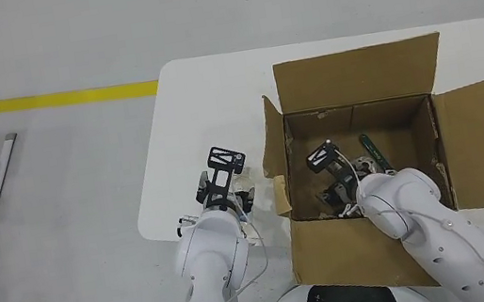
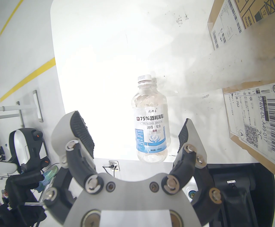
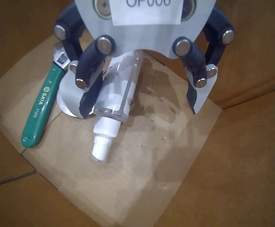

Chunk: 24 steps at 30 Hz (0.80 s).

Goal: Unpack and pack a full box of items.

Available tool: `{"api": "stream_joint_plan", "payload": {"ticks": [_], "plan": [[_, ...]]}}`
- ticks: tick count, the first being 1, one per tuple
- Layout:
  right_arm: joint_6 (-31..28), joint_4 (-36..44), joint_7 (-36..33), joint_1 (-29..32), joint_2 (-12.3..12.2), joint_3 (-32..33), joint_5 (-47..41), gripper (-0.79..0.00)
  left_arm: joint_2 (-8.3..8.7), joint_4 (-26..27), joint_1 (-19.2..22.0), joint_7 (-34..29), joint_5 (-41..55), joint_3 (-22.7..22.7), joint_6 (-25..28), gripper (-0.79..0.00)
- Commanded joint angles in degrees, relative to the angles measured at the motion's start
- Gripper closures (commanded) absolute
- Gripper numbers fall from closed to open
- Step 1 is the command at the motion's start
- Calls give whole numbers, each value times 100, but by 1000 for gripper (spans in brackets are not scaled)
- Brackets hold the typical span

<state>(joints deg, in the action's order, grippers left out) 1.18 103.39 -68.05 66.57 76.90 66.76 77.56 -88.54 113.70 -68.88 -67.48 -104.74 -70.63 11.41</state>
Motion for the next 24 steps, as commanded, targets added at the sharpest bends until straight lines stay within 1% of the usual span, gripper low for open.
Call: {"api": "stream_joint_plan", "payload": {"ticks": [1,2,3,4,5,6,7,11,15,18,21,22,24], "plan": [[-4,-37,11,-17,4,-20,4,-757,0,0,0,0,0,0,0,-785],[-5,-50,17,-26,5,-26,3,-696,0,0,0,0,0,0,0,-785],[8,-54,34,-30,7,-27,0,-502,0,0,0,0,0,0,0,-785],[11,-60,44,-31,8,-30,3,-326,0,0,0,0,0,0,0,-785],[33,-56,59,-32,9,-26,12,-246,0,0,0,0,0,0,0,-785],[57,-32,85,-32,11,-10,-5,-74,0,0,0,0,0,0,0,-785],[87,-2,109,-20,12,12,-40,0,0,0,0,0,0,0,0,-785],[206,323,326,91,1,248,-280,0,0,0,0,0,0,0,0,-785],[284,1255,822,411,-37,749,-609,0,0,0,0,0,0,0,0,-785],[346,2120,1299,794,-78,1434,-1017,0,0,0,0,0,0,0,0,-785],[529,2872,1708,1223,-112,2409,-1421,0,0,0,0,0,0,0,0,-785],[554,3048,1799,1385,-121,2761,-1582,0,0,0,0,0,0,0,0,-785],[570,3125,2048,1632,-136,3517,-1869,0,0,0,0,0,0,0,0,-785]]}}
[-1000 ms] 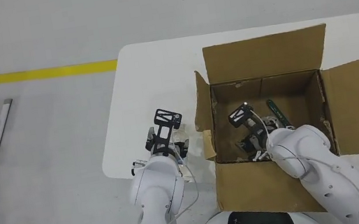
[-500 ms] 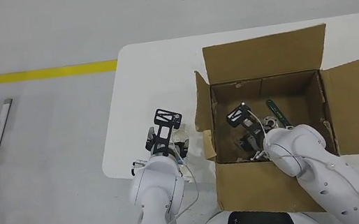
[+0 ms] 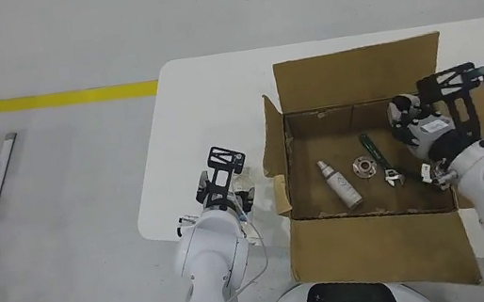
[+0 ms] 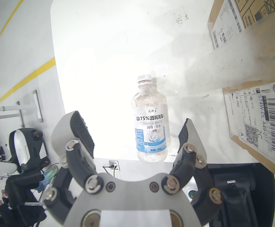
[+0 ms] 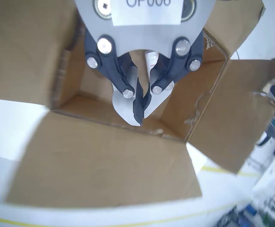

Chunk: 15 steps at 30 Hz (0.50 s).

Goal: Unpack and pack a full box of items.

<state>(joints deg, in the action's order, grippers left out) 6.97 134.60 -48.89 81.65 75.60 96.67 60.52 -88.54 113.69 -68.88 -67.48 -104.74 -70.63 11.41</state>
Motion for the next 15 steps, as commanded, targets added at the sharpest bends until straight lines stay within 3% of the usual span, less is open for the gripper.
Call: {"api": "stream_joint_plan", "payload": {"ticks": [1,9,12,15], "plan": [[-60,5,225,237,-14,896,-332,0,0,0,0,0,0,0,0,-785],[-516,5,540,1530,5,3583,-1462,0,0,0,0,0,0,0,0,-785],[-617,5,584,2077,71,4056,-1915,0,0,0,0,0,0,0,0,-785],[-750,-24,467,2581,128,4020,-2092,0,0,0,0,0,0,0,0,-785]]}}
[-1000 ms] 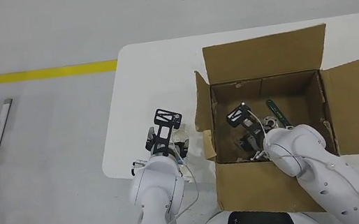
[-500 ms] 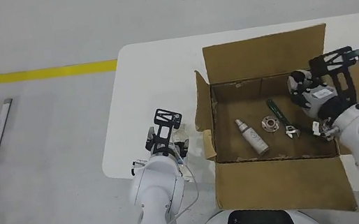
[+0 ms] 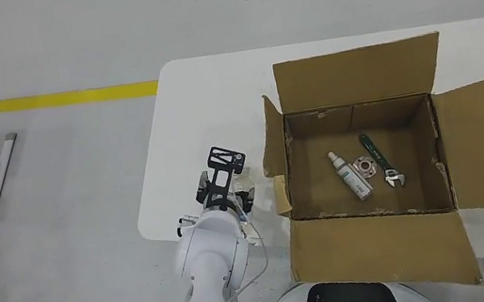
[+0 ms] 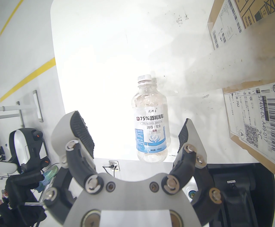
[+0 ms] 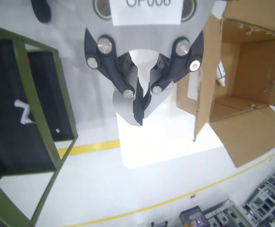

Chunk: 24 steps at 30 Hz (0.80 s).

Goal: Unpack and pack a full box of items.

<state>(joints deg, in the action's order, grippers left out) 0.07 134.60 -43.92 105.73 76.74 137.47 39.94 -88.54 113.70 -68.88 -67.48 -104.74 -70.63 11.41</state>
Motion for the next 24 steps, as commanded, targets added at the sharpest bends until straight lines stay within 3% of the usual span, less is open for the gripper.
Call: {"api": "stream_joint_plan", "payload": {"ticks": [1,7,15,20,24], "plan": [[-102,-89,-21,292,27,-134,0,0,0,0,0,0,0,0,0,-785],[-171,-318,73,463,34,-891,542,0,0,0,0,0,0,0,0,-785],[-70,-437,-301,268,-36,-1083,829,0,0,0,0,0,0,0,0,-785],[597,-5,356,119,-2,-594,507,0,0,0,0,0,0,0,0,-785],[-142,5,1052,-306,-53,-161,-153,0,0,0,0,0,0,0,0,-785]]}}
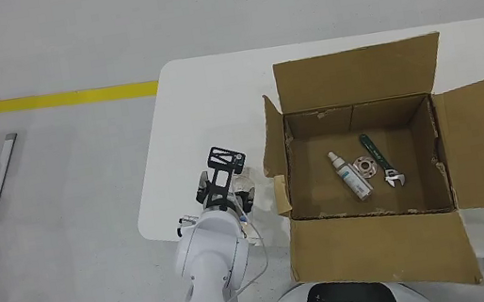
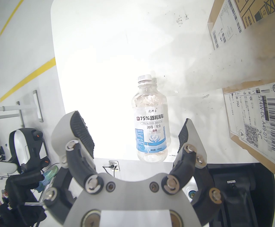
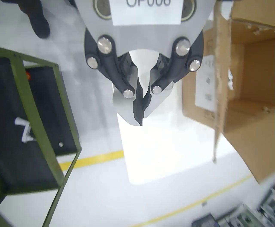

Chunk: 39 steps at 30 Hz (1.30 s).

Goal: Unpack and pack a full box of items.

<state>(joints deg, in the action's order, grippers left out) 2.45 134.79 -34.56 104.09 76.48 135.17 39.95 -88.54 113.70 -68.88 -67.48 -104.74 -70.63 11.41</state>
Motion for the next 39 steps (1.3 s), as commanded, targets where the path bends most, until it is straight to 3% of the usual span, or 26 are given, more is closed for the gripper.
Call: {"api": "stream_joint_plan", "payload": {"ticks": [1,5,8,13,19,23,24,25,39], "plan": [[-690,-15,131,-280,-62,50,-277,0,0,0,0,0,0,0,0,-785],[-1757,-15,-349,-1000,-255,-719,-57,0,0,0,0,0,0,0,0,-785],[-1884,-15,-765,-1571,-343,-1944,504,0,0,0,0,0,0,0,0,-785],[-1284,-15,-1532,-2176,-368,-3998,1726,0,0,0,0,0,0,0,0,-785],[-455,-355,-2651,-2565,-342,-5588,3331,-18,0,0,0,0,0,0,0,-785],[-61,-984,-3097,-3057,-289,-6170,3797,-283,0,0,0,0,0,0,0,-785],[11,-1120,-3195,-3159,-275,-6277,3856,-471,0,0,0,0,0,0,0,-785],[32,-1174,-3239,-3186,-269,-6313,3839,-785,0,0,0,0,0,0,0,-785],[-22,-1306,-3341,-3084,-280,-6336,4057,-785,0,0,0,0,0,0,0,-785]]}}
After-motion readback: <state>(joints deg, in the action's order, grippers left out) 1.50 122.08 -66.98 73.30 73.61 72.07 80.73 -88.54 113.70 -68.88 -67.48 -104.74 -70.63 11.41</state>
